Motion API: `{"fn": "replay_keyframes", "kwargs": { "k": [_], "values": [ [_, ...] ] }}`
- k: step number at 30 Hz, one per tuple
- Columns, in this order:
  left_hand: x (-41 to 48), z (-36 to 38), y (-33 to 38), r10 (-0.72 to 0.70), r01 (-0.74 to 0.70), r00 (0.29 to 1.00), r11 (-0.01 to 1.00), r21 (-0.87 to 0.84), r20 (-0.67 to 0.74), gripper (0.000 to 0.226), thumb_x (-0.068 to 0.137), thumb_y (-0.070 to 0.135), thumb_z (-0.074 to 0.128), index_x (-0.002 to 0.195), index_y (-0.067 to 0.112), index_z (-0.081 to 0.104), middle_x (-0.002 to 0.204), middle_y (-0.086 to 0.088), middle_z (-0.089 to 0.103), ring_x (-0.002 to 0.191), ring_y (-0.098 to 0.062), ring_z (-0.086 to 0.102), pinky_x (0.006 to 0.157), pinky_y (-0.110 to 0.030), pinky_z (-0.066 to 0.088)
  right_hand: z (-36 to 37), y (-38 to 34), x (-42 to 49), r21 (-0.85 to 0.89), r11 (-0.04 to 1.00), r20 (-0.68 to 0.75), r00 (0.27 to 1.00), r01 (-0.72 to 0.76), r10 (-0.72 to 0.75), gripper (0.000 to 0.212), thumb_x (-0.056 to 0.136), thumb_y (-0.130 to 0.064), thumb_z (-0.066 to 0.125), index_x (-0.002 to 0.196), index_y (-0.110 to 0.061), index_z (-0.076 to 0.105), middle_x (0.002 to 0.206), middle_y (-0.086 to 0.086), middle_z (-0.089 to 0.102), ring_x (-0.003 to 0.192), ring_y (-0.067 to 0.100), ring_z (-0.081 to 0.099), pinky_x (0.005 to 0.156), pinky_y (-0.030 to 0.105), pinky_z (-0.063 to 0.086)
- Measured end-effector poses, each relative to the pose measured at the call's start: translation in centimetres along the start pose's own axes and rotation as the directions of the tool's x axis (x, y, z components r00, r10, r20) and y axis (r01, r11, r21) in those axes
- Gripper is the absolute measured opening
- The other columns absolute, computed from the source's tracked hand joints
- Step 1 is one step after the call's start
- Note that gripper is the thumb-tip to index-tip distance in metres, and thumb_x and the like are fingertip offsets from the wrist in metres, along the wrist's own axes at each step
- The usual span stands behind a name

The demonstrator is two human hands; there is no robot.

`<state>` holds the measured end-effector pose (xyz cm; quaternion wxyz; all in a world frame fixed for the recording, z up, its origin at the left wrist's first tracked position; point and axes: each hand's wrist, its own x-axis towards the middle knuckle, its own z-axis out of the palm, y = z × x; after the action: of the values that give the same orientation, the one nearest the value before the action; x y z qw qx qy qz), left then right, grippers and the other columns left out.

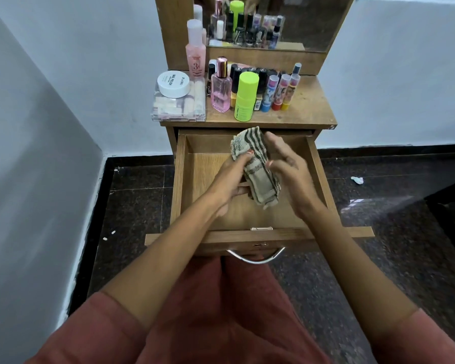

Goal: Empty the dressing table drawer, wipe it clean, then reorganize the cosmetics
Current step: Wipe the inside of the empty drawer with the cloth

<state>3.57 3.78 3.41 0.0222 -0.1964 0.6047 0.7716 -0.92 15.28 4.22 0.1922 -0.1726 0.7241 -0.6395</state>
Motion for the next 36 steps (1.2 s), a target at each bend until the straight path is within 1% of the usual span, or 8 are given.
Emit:
{"fn": "replay_keyframes", "kwargs": {
  "k": [2,6,10,14,18,24,28,36],
  "values": [
    [0.4,-0.1,0.6,0.004,-0.005,0.999,1.0,0.005,0.044,0.018,0.097,0.028,0.036,0.1,0.027,0.054,0.09,0.004,0.065,0.082,-0.01,0.061,0.078,-0.03,0.053,-1.2,0.1,0.9,-0.042,0.996,-0.165,0.984,-0.073,0.065,0.047,0.093,-0.02,0.05,0.138,-0.012,0.039,0.138,-0.001,0.046,0.125,0.01,0.044,0.085,0.008,0.043],
    [1.7,0.6,1.8,-0.011,-0.003,0.993,0.993,0.118,0.121,0.023,0.097,0.035,0.034,0.105,0.028,0.054,0.096,0.003,0.064,0.096,-0.015,0.059,0.088,-0.04,0.051,-3.2,0.9,2.2,-0.03,0.989,-0.051,0.989,-0.143,0.142,0.023,0.091,-0.025,0.054,0.111,-0.015,0.058,0.106,0.001,0.065,0.097,0.01,0.061,0.089,0.026,0.05],
    [3.2,2.7,2.9,-0.025,0.01,0.995,0.989,0.147,0.097,0.027,0.097,0.037,0.038,0.114,0.021,0.052,0.089,0.004,0.064,0.081,-0.011,0.06,0.069,-0.028,0.053,-4.5,0.9,3.5,-0.084,0.996,-0.191,0.981,-0.003,-0.013,0.01,0.092,-0.014,0.053,0.101,-0.016,0.05,0.098,0.002,0.061,0.086,0.006,0.058,0.078,0.019,0.05],
    [5.3,5.5,4.0,0.047,-0.061,0.994,0.988,0.142,0.101,0.047,0.089,0.014,0.057,0.132,0.016,0.036,0.12,-0.005,0.059,0.101,-0.015,0.059,0.086,-0.029,0.049,-6.4,0.3,5.4,-0.07,0.997,-0.417,0.908,0.009,-0.037,0.006,0.095,-0.019,0.047,0.101,-0.019,0.043,0.113,0.015,0.059,0.101,0.025,0.06,0.087,0.038,0.05],
    [7.2,8.5,4.5,0.222,-0.238,0.971,0.941,0.24,0.094,0.083,0.081,-0.001,0.062,0.144,0.017,0.01,0.136,-0.007,0.043,0.114,-0.008,0.045,0.095,-0.02,0.038,-8.7,-0.2,8.1,-0.169,0.985,-0.528,0.848,-0.044,-0.053,0.024,0.097,-0.023,0.042,0.117,-0.009,0.04,0.111,0.01,0.056,0.098,0.018,0.057,0.074,0.025,0.047],
    [12.5,11.1,4.5,0.268,-0.254,0.963,0.919,0.303,-0.005,0.026,0.085,0.008,0.054,0.107,0.022,0.056,0.122,-0.014,0.052,0.107,-0.028,0.057,0.089,-0.043,0.053,-11.3,-1.0,14.0,-0.301,0.938,-0.555,0.831,-0.172,-0.026,0.032,0.096,-0.018,0.04,0.123,-0.001,0.038,0.124,0.015,0.052,0.113,0.024,0.051,0.081,0.022,0.037],
    [14.4,12.1,5.8,0.319,-0.268,0.942,0.902,0.339,-0.101,0.038,0.086,0.002,0.048,0.121,0.014,0.057,0.128,-0.013,0.052,0.117,-0.025,0.05,0.095,-0.03,0.047,-11.6,-1.5,16.9,-0.317,0.935,-0.522,0.852,-0.157,-0.034,0.037,0.097,-0.015,0.037,0.133,-0.007,0.03,0.128,0.016,0.052,0.114,0.024,0.052,0.086,0.024,0.04],
    [15.2,12.4,4.5,0.25,-0.189,0.963,0.895,0.405,-0.103,0.051,0.085,-0.005,0.04,0.132,0.013,0.048,0.142,-0.017,0.037,0.13,-0.031,0.038,0.107,-0.041,0.039,-11.9,0.8,18.2,-0.658,0.726,-0.367,0.927,-0.2,-0.077,0.037,0.094,-0.013,0.041,0.129,-0.01,0.052,0.135,0.022,0.04,0.126,0.035,0.039,0.108,0.033,0.03]
  ]
}}
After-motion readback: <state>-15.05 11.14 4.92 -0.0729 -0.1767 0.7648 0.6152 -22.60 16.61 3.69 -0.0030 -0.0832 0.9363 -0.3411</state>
